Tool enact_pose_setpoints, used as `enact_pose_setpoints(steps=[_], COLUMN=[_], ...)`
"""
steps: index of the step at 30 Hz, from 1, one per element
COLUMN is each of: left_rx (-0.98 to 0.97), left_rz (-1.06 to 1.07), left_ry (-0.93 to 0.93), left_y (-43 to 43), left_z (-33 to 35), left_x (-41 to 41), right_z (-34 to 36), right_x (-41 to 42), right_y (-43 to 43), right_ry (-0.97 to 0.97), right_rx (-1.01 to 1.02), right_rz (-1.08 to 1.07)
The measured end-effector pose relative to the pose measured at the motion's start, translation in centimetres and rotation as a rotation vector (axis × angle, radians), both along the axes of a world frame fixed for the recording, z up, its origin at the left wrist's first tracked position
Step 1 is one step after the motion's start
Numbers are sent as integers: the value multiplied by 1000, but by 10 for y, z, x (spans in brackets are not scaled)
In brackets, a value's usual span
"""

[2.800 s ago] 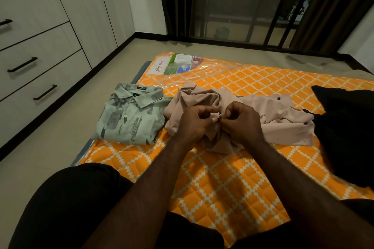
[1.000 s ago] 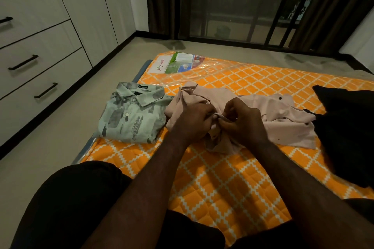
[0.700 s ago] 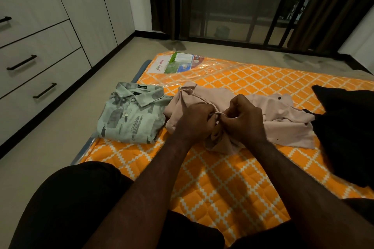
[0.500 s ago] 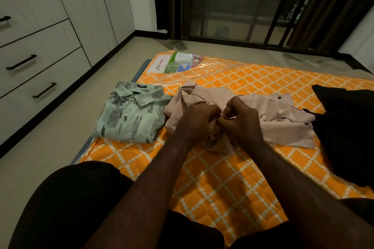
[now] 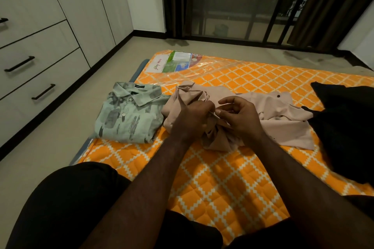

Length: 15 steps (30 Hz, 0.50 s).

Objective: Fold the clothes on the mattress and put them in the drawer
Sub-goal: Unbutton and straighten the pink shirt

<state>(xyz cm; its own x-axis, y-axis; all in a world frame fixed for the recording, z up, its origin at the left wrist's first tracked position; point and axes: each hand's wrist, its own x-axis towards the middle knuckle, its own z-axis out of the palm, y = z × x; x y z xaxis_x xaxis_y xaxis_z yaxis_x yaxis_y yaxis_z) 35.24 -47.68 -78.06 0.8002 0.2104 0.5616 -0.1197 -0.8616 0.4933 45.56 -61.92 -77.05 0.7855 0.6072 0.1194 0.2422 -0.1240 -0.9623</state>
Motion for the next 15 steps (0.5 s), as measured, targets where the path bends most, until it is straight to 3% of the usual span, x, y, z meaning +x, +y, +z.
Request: enact_pose_setpoints(steps=[11,15], left_rx=[62,-105], left_rz=[-19,-37], left_ry=[-184,-189], left_y=[2,3], left_z=[-7,-12], left_x=[4,7], right_z=[14,15], right_x=[1,-1], right_y=[-5,0], right_ry=[-13,168], right_rx=[-8,48], right_rz=[123,135])
